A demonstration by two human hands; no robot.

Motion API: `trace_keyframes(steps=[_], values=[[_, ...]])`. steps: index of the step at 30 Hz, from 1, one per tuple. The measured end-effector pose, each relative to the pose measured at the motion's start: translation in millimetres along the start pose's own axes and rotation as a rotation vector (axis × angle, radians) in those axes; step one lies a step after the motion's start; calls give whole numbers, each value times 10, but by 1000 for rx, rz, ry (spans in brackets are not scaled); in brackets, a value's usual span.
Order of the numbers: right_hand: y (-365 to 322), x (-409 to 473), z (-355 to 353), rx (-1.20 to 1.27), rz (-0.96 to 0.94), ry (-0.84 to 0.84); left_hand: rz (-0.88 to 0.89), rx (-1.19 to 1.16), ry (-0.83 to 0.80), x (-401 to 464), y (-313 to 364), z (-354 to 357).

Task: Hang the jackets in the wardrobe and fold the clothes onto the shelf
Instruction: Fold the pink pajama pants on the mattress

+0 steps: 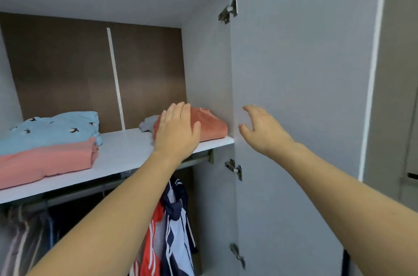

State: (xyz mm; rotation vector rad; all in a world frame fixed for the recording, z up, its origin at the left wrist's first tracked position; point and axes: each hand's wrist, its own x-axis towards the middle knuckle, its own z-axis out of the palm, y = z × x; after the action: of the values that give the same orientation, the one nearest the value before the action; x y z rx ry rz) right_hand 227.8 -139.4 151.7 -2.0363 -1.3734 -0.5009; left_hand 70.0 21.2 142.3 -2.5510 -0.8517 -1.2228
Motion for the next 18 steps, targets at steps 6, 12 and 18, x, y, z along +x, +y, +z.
trace_keyframes(steps=[6,12,18], values=[[303,-860,-1109,-123,42,210,172,-105,150,-104,943,-392],[938,-1703,-2057,-200,163,305,397,-278,162,-284,2409,-468],[1961,-2755,-3034,-300,399,348,565,-438,162,-458,4199,-432]])
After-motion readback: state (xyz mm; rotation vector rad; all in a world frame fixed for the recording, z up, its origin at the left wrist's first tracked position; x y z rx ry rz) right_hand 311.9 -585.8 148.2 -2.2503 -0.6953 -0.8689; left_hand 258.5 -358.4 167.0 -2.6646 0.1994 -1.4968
